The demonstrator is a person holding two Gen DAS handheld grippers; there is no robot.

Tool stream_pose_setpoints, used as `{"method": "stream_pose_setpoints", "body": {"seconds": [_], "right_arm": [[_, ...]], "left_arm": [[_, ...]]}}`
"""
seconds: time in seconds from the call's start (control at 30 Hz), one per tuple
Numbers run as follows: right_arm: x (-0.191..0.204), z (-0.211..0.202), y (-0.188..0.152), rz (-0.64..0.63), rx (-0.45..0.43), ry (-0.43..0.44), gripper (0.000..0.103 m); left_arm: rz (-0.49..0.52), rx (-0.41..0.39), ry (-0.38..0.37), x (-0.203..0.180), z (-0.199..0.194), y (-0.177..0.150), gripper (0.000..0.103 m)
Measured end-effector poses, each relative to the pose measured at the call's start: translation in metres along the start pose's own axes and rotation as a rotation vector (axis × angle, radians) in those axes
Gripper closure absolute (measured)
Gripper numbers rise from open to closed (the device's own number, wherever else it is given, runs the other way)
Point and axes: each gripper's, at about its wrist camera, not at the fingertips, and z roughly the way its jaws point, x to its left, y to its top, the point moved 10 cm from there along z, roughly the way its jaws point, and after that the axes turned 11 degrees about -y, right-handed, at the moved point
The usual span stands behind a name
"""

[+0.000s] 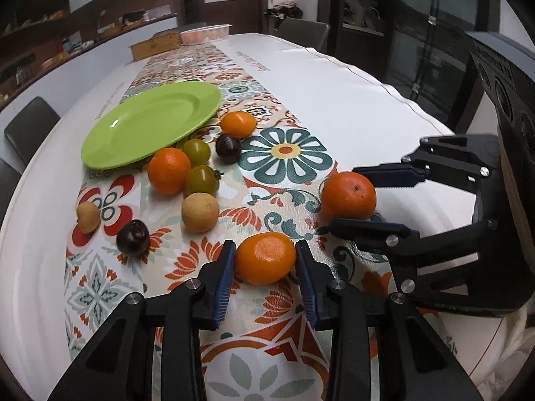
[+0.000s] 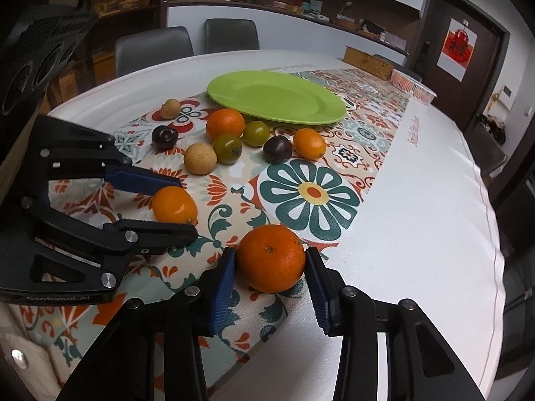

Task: Organize fruits
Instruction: 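Carry both held oranges onto the green plate and open both tools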

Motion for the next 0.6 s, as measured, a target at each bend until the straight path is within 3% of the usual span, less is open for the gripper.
{"method": "stream_pose_setpoints", "body": {"seconds": [0.6], "right_arm": [[0.003, -0.047, 0.055, 0.099, -0.15, -0.033, 0.061]], "left_arm": [[-0.094, -0.158, 0.153, 0.036, -0.074, 0.018, 0.068]]}}
